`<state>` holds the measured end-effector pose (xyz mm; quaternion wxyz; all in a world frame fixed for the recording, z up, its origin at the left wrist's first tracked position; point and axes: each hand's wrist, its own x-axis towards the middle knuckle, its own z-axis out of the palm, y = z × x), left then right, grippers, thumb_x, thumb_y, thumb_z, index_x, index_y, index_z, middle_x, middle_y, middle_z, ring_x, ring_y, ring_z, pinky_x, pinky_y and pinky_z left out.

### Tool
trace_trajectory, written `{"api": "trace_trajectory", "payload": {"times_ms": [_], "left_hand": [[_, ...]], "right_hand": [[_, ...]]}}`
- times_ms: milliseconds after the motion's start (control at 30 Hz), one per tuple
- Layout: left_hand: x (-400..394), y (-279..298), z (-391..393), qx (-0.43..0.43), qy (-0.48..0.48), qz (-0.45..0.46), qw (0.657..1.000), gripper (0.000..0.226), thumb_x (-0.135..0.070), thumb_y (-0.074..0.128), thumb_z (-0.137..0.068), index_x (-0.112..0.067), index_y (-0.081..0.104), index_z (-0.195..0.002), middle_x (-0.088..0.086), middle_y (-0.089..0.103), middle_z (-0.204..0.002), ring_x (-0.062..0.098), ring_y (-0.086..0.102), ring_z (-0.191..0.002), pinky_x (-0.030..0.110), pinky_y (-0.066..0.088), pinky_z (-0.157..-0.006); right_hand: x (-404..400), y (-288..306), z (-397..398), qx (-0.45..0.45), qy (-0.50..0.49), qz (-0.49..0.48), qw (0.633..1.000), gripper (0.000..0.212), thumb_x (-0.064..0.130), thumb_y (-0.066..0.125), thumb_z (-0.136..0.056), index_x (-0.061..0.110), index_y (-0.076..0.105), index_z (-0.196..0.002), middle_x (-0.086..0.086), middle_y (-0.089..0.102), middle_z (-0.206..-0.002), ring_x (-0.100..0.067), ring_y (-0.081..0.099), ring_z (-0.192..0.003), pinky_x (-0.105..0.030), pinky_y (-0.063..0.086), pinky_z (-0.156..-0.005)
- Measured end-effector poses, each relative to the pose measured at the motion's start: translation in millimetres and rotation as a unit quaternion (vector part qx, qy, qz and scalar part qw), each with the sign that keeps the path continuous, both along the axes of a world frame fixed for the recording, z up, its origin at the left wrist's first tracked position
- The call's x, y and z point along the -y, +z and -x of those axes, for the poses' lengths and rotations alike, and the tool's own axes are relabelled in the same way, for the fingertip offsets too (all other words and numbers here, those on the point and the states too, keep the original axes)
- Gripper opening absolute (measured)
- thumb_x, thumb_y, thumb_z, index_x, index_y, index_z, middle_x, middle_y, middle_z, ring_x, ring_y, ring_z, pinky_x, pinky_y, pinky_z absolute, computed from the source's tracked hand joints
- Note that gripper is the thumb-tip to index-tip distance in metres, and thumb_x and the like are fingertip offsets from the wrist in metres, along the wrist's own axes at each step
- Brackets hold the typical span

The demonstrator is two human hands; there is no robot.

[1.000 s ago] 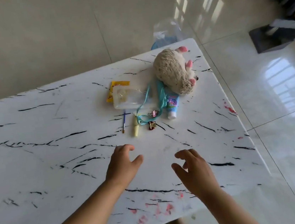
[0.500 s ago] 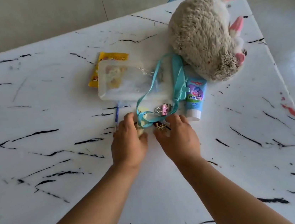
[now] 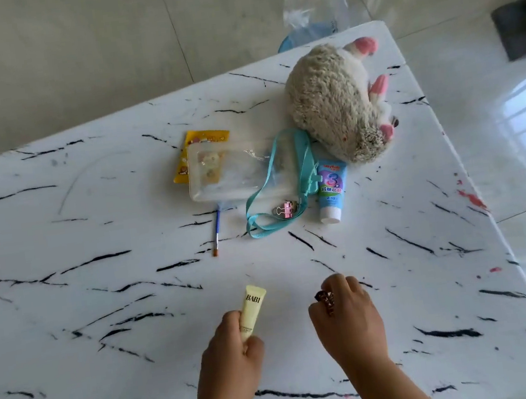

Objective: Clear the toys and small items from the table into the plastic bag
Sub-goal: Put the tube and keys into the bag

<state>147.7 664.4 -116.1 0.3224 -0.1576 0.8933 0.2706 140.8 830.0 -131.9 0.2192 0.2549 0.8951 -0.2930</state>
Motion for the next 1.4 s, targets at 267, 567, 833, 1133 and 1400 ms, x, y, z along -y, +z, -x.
{"api": "trace_trajectory", "payload": {"times_ms": [267,567,833,1133,1400], "left_hand": [[-11,77,-11,-0.026,-0.171,-0.021,0.985,0.017,-0.025,0.041,-0.091,-0.024,0.035,-0.107,-0.005,0.046,-0.071,0.020,0.046,-0.065,0.029,0.031,-0.053],[-34,155,-50,-0.052,-0.364,-0.064,0.928,0.019,-0.049,0.044,-0.092,-0.031,0.042,-0.097,-0.007,0.052,-0.063,0.010,0.047,-0.057,0.024,0.032,-0.049],[-15,203,-160,-0.058,-0.469,-0.122,0.873,0.024,-0.048,0.052,-0.089,-0.026,0.053,-0.101,-0.001,0.064,-0.075,0.026,0.062,-0.075,0.033,0.048,-0.064],[89,250,-307,-0.064,-0.577,-0.179,0.795,0.001,-0.046,0.057,-0.085,-0.046,0.058,-0.086,-0.016,0.063,-0.062,0.002,0.057,-0.056,0.022,0.042,-0.053],[164,264,-385,-0.054,-0.700,-0.180,0.689,0.012,-0.043,0.065,-0.080,-0.052,0.058,-0.076,-0.017,0.062,-0.065,-0.002,0.054,-0.057,0.017,0.038,-0.051]], "right_hand": [[-10,96,-80,-0.073,-0.154,0.046,0.984,0.014,0.016,0.059,-0.078,0.026,0.056,-0.087,0.009,0.044,-0.087,-0.007,0.052,-0.065,-0.011,0.035,-0.053],[3,167,-195,-0.212,-0.373,0.066,0.901,0.035,0.003,0.065,-0.075,0.035,0.052,-0.079,0.004,0.059,-0.085,-0.011,0.058,-0.074,-0.010,0.039,-0.064],[46,218,-354,-0.231,-0.458,-0.028,0.858,0.018,0.012,0.069,-0.076,0.024,0.060,-0.086,0.007,0.062,-0.071,0.004,0.056,-0.062,-0.007,0.038,-0.057],[194,264,-563,-0.147,-0.540,-0.116,0.821,0.013,0.029,0.066,-0.078,0.021,0.057,-0.082,0.008,0.060,-0.071,-0.015,0.056,-0.070,-0.030,0.042,-0.063],[327,264,-657,-0.113,-0.660,-0.179,0.721,0.019,0.039,0.057,-0.081,0.022,0.048,-0.079,0.004,0.058,-0.071,-0.021,0.055,-0.068,-0.030,0.034,-0.057]]}}
